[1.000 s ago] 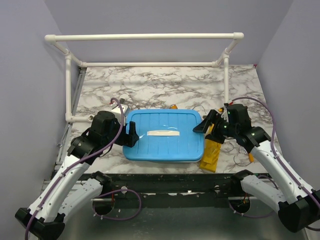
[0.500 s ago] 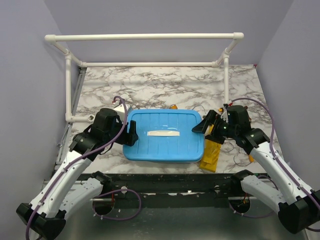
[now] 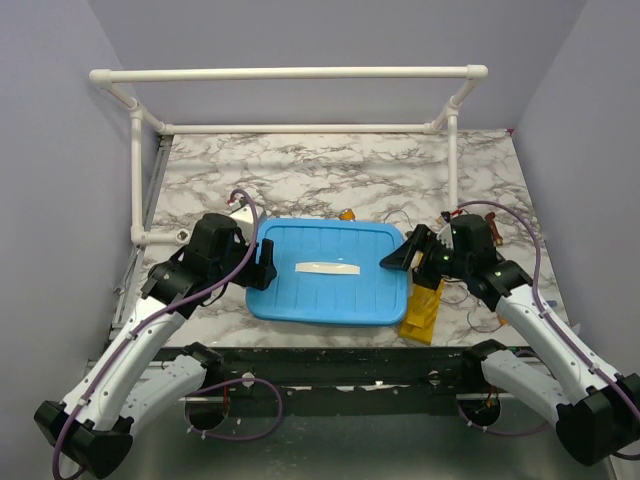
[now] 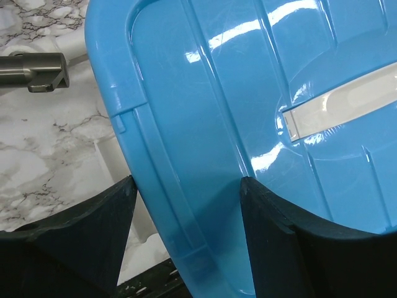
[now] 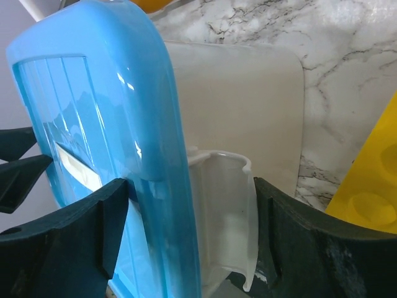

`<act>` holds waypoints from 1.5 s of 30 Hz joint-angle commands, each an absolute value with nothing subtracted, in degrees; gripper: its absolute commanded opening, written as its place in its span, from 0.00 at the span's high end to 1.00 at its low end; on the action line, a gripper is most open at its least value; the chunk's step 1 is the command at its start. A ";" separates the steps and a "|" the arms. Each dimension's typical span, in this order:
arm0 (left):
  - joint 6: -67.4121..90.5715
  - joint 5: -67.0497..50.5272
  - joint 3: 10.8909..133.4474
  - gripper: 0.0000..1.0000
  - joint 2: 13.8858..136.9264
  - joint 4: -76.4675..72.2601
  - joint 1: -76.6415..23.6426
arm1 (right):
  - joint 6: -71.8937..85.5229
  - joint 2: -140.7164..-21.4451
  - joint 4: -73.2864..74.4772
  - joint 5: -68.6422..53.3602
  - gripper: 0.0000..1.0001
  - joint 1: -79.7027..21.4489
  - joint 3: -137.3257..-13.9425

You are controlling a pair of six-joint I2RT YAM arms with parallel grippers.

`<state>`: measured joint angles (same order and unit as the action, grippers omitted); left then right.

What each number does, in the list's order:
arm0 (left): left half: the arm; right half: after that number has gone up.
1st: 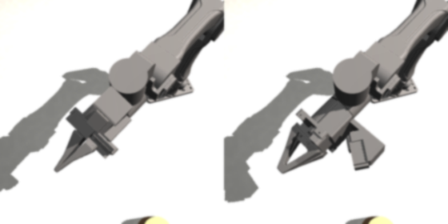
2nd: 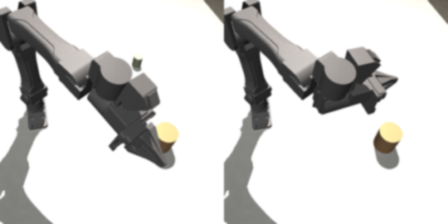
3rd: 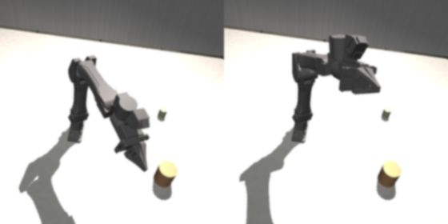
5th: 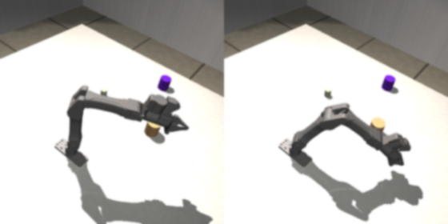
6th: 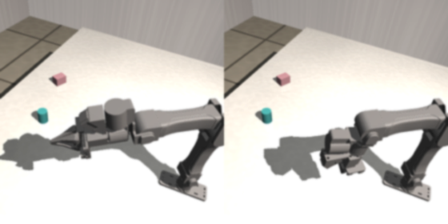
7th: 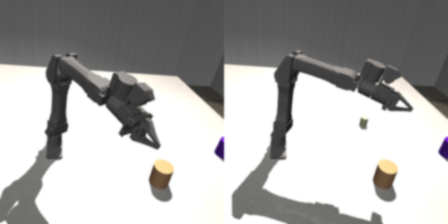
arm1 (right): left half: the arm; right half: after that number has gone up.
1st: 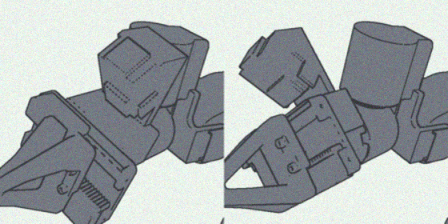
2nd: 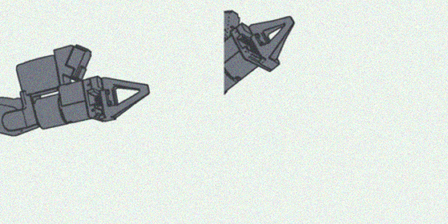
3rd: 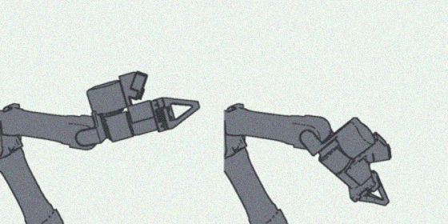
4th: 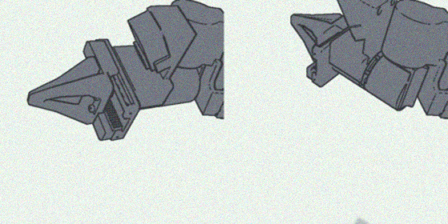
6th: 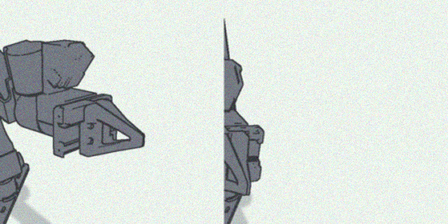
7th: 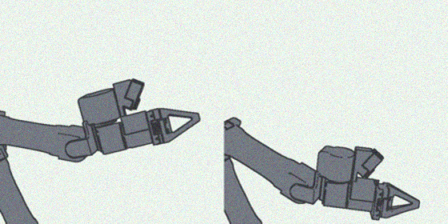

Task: Organize the chemistry lab equipment

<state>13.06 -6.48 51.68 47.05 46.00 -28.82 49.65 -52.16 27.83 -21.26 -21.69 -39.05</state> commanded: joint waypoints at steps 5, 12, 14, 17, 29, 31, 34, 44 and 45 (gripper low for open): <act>11.89 -7.27 51.86 0.33 47.82 45.00 -28.92 | 47.65 -53.59 35.05 -19.73 0.44 -22.41 -39.55; 11.95 -7.32 51.94 0.33 47.56 45.10 -28.94 | 46.23 -54.18 38.45 -16.72 0.60 -22.36 -41.75; 12.04 -7.38 51.98 0.33 47.56 45.09 -28.94 | 45.46 -54.39 39.71 -15.64 0.63 -22.40 -42.87; 12.13 -7.54 51.87 0.33 47.55 45.01 -28.92 | 44.37 -54.84 40.98 -14.92 0.68 -22.39 -44.06; 12.64 -7.80 51.88 0.33 47.48 44.75 -28.92 | 41.09 -55.73 45.13 -11.05 0.89 -22.57 -47.19; 12.84 -7.82 51.94 0.33 47.46 44.65 -28.91 | 40.80 -55.89 45.39 -10.68 0.93 -22.59 -47.32; 13.09 -8.06 52.00 0.33 47.38 44.41 -28.92 | 40.66 -55.98 45.78 -10.04 0.99 -22.59 -47.57; 14.33 -8.19 51.95 0.33 46.85 44.12 -28.91 | 39.86 -56.50 47.91 -6.56 0.99 -23.19 -50.09; 14.42 -8.18 51.86 0.33 46.81 44.03 -28.96 | 39.74 -56.59 48.02 -6.36 0.99 -23.28 -50.31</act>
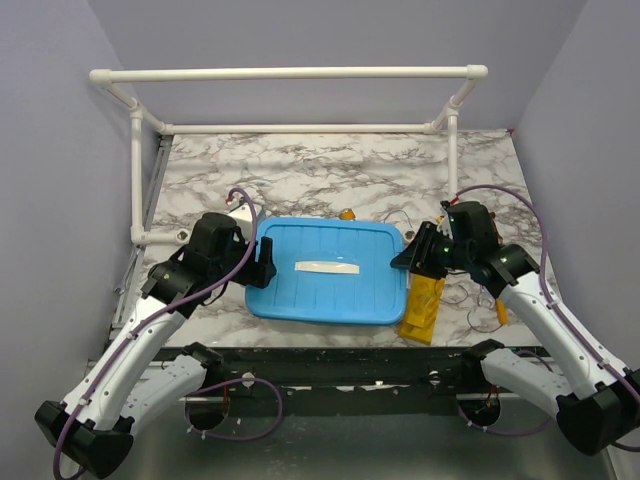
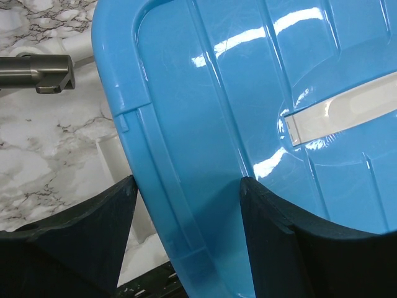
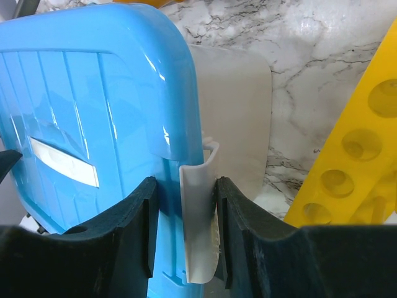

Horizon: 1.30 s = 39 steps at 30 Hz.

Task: Organize the chemistry lab equipment

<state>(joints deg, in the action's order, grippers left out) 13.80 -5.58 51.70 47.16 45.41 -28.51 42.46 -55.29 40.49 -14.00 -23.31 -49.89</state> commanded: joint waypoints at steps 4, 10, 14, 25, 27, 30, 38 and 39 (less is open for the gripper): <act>14.94 -8.22 51.94 0.33 46.42 43.77 -28.92 | 39.55 -56.94 48.27 -5.90 0.99 -23.73 -50.59; 15.51 -8.18 52.19 0.30 45.66 43.33 -28.92 | 39.15 -57.30 49.58 -3.12 0.99 -24.45 -51.42; 15.97 -8.43 52.80 0.24 45.70 43.24 -28.92 | 38.85 -57.83 50.14 -1.60 0.99 -24.78 -52.14; 17.33 -6.17 54.49 0.06 44.58 43.96 -28.76 | 38.50 -59.31 51.72 3.37 0.99 -26.40 -54.35; 18.03 -5.57 54.74 0.04 44.32 44.36 -28.50 | 38.56 -59.47 52.10 4.28 1.00 -26.70 -54.80; 19.10 -5.06 54.71 0.02 44.19 44.88 -27.49 | 38.69 -59.74 52.60 5.44 0.99 -27.31 -55.45; 24.50 -6.54 51.11 0.01 41.15 45.28 -18.87 | 39.11 -59.96 52.40 6.59 0.99 -28.19 -55.20; 25.58 -7.29 50.27 0.02 40.27 45.12 -17.85 | 39.11 -60.11 52.38 6.59 0.99 -28.21 -55.20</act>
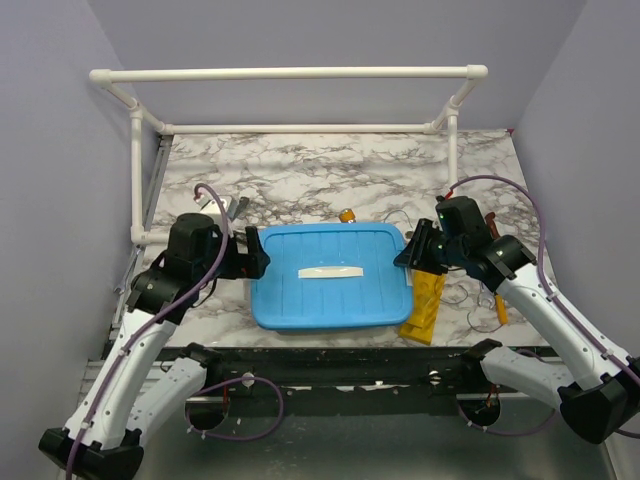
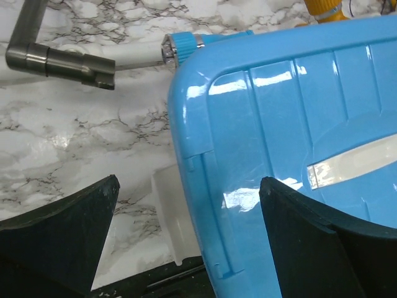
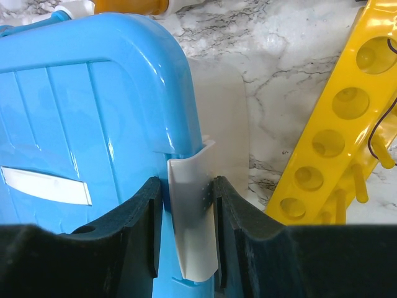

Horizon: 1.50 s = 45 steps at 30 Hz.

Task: Organize the chemistry lab equipment

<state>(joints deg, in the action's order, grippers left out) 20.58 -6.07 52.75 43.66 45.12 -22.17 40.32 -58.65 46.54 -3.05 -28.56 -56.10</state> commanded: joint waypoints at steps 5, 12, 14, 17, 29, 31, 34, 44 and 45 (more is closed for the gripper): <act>30.20 -15.87 44.43 0.01 36.18 42.35 -10.81 | 38.95 -60.64 51.55 6.02 0.99 -28.55 -55.07; 35.73 -26.74 37.31 0.01 31.73 36.27 -4.51 | 38.68 -60.91 50.29 5.19 0.99 -28.91 -54.63; 36.60 -27.56 35.76 0.01 30.55 35.36 -3.61 | 38.67 -60.81 50.14 4.88 0.99 -29.00 -54.49; 38.11 -31.53 32.57 0.01 29.65 32.47 -2.35 | 38.76 -60.58 50.10 4.85 0.99 -28.96 -54.54; 45.86 -44.28 22.75 0.01 28.41 20.00 -0.79 | 38.67 -60.63 49.36 4.30 0.99 -29.09 -54.58; 45.80 -45.15 22.33 0.03 28.56 19.43 -0.79 | 38.72 -60.77 49.09 4.06 0.99 -29.09 -54.59; 43.53 -44.86 23.02 0.15 28.48 21.12 -0.79 | 38.50 -61.03 48.81 4.04 1.00 -29.18 -54.75; 37.35 -41.33 27.32 0.45 29.96 27.45 -0.79 | 38.70 -61.18 48.29 3.87 0.99 -29.32 -54.41; 37.22 -40.94 27.49 0.47 30.06 27.83 -0.79 | 38.68 -61.19 48.30 3.90 0.99 -29.34 -54.46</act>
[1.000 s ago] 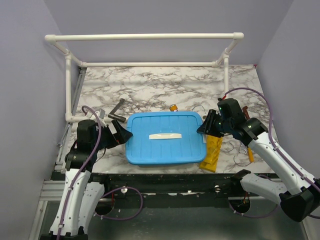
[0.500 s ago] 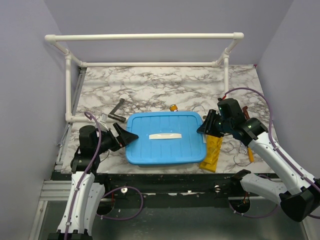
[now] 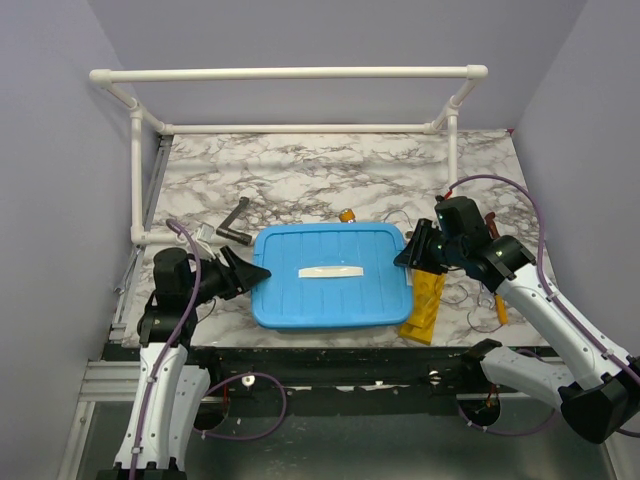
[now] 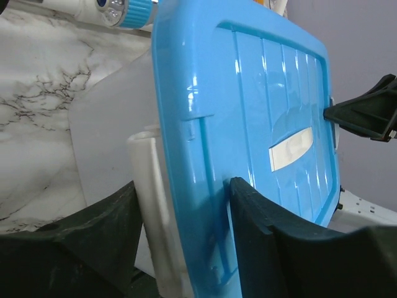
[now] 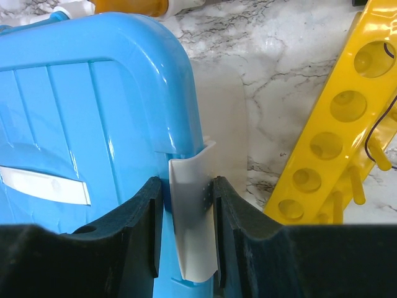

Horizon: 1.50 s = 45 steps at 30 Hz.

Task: Organize the chemistry lab equipment

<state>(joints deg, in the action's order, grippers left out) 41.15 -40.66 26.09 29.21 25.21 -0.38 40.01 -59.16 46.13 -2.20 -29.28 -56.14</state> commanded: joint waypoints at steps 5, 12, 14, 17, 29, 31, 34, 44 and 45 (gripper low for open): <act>36.28 -39.22 28.74 0.57 30.54 29.31 -0.86 | 38.76 -61.13 48.25 3.99 0.99 -29.53 -54.41; 34.66 -35.80 30.87 0.67 30.95 31.99 -1.52 | 38.80 -60.90 47.96 4.43 0.99 -29.62 -54.36; 34.09 -33.94 31.78 0.70 31.10 33.08 -2.13 | 38.85 -60.99 47.89 4.55 0.99 -29.62 -54.40; 32.94 -30.56 33.08 0.73 31.32 34.54 -3.65 | 38.85 -61.08 47.65 4.43 0.99 -29.60 -54.33; 31.29 -20.92 36.61 0.82 33.50 37.43 -12.04 | 38.76 -61.00 46.77 4.50 0.99 -29.58 -53.72; 31.38 -18.48 37.28 0.83 34.24 37.76 -14.46 | 38.78 -61.00 46.73 4.57 0.99 -29.61 -53.71; 31.47 -15.87 38.29 0.84 35.02 38.26 -16.76 | 38.94 -60.99 46.51 4.66 1.00 -29.62 -53.75; 26.99 -11.63 42.81 0.07 33.99 38.67 -16.83 | 38.13 -61.75 45.08 5.69 0.43 -29.66 -56.18; 26.37 -11.09 43.25 0.01 34.05 38.75 -16.79 | 37.83 -61.74 44.64 5.34 0.34 -29.62 -56.56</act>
